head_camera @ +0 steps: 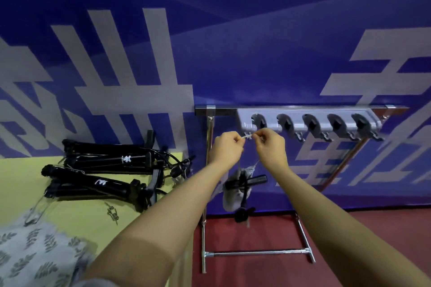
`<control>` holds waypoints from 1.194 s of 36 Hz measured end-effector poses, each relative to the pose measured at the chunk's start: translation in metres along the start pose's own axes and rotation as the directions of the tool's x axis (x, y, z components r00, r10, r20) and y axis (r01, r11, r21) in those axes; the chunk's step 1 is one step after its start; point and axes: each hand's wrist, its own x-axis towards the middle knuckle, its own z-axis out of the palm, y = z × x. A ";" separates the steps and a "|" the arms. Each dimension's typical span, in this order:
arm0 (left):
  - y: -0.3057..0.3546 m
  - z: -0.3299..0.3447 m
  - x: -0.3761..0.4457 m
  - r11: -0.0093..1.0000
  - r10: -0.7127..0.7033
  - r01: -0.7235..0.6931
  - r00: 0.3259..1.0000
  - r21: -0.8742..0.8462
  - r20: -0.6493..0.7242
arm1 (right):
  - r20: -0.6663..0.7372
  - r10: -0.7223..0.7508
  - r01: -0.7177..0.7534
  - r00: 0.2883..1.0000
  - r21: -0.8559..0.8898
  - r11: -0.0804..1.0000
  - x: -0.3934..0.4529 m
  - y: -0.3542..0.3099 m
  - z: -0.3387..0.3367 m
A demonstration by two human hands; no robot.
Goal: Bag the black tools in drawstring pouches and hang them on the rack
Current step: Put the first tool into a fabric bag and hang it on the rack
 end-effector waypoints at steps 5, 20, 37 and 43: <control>0.001 0.017 0.022 0.999 -0.054 0.053 0.998 -0.005 -0.039 | 0.000 0.109 -0.109 0.994 -0.042 0.993 0.015 0.013 0.010; -0.024 0.029 0.026 0.982 -0.035 0.039 0.999 0.187 -0.023 | 0.009 0.070 -0.069 0.998 -0.067 0.995 0.000 0.034 0.019; -0.100 -0.061 -0.032 0.984 -0.111 0.128 0.985 0.125 -0.135 | 0.322 -0.018 0.003 0.947 0.047 0.999 -0.057 -0.021 0.082; -0.150 -0.124 -0.071 0.973 -0.141 0.170 0.974 0.156 -0.178 | 0.429 -0.025 0.022 0.903 0.013 1.000 -0.097 -0.057 0.138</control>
